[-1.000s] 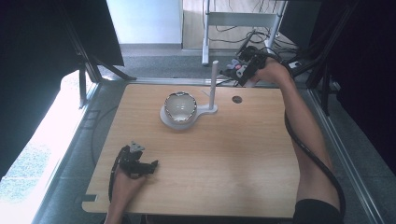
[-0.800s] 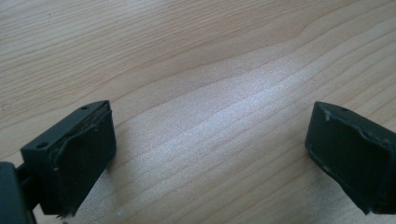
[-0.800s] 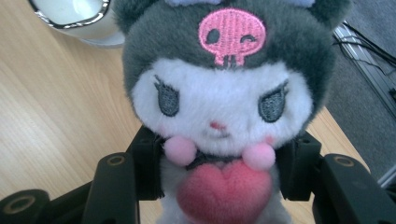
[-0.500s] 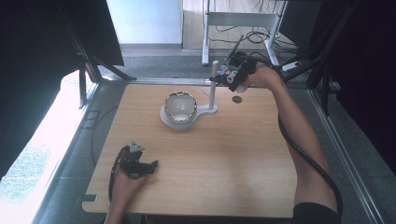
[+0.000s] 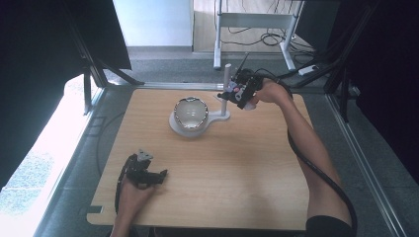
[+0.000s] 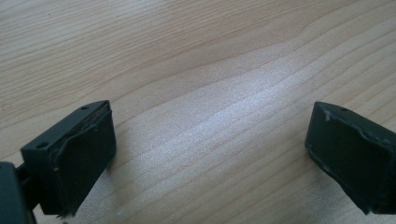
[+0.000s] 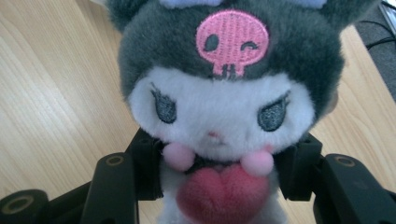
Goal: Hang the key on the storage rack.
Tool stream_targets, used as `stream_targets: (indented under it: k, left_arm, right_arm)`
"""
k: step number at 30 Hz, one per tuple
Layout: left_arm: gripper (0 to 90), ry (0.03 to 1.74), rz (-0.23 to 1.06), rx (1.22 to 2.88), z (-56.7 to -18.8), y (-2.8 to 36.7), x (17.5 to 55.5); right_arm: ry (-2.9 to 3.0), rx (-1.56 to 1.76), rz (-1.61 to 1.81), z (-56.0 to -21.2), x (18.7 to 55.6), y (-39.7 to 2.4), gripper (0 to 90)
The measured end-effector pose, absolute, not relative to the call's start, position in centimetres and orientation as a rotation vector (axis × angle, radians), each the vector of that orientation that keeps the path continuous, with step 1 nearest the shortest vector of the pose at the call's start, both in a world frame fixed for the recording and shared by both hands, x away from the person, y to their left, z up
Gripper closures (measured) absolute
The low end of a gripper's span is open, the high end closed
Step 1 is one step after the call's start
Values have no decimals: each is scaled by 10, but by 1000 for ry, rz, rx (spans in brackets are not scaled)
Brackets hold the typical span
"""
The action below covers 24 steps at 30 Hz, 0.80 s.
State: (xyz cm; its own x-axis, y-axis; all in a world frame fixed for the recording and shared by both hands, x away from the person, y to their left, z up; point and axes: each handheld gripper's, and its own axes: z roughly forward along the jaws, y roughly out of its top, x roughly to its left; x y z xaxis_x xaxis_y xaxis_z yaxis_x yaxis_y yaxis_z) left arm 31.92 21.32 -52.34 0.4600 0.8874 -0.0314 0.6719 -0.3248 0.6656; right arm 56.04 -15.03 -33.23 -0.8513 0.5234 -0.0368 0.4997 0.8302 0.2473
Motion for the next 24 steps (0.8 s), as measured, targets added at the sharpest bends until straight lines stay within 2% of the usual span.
stream_targets:
  k: [24]
  left_arm:
    - [18, 1296, 457, 2097, -524, 213, 319]
  right_arm:
    - [2858, 780, 312, -382, 566, -137, 405]
